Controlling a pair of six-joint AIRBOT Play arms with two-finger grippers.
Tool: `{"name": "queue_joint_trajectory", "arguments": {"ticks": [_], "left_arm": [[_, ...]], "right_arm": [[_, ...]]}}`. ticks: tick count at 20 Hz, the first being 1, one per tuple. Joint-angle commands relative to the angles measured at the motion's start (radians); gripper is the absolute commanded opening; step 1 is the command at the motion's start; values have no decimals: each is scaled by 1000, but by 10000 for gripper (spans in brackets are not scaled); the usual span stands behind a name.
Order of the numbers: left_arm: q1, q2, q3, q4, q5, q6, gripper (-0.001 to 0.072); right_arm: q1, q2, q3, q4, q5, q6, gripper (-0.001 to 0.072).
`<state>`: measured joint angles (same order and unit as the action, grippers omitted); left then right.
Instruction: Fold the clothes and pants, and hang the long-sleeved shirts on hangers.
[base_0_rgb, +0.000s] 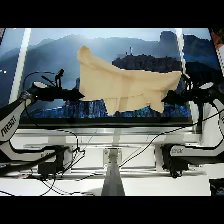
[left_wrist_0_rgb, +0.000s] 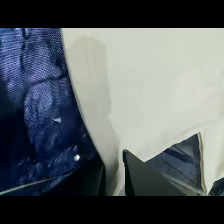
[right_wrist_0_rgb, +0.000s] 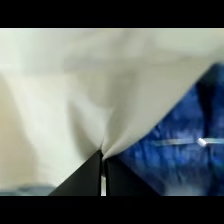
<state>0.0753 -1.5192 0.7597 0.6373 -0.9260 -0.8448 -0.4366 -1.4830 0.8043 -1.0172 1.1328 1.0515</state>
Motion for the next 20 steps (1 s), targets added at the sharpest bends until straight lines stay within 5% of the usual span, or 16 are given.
{"name": "queue_joint_trajectory", "arguments": {"ticks": [1,7,8,9,10,14,18,20], "left_arm": [[1,1,1,-3,0,0,152],[1,1,1,-3,0,0,152],[1,1,1,-3,0,0,152],[1,1,1,-3,2,0,152],[1,1,1,-3,3,0,152],[1,1,1,-2,3,0,153],[1,1,1,-2,4,1,152],[1,1,1,-3,9,0,152]], "right_arm": [[6,106,-47,-124,21,82,10],[6,486,-302,-138,-16,126,13],[6,524,-306,-138,-37,135,100],[6,554,-304,-139,-80,148,410],[6,574,-303,-145,-138,187,563],[-1,555,-271,-271,-357,420,551],[-122,418,-195,-237,-354,417,507],[-180,328,-145,-135,-314,312,507]]}}
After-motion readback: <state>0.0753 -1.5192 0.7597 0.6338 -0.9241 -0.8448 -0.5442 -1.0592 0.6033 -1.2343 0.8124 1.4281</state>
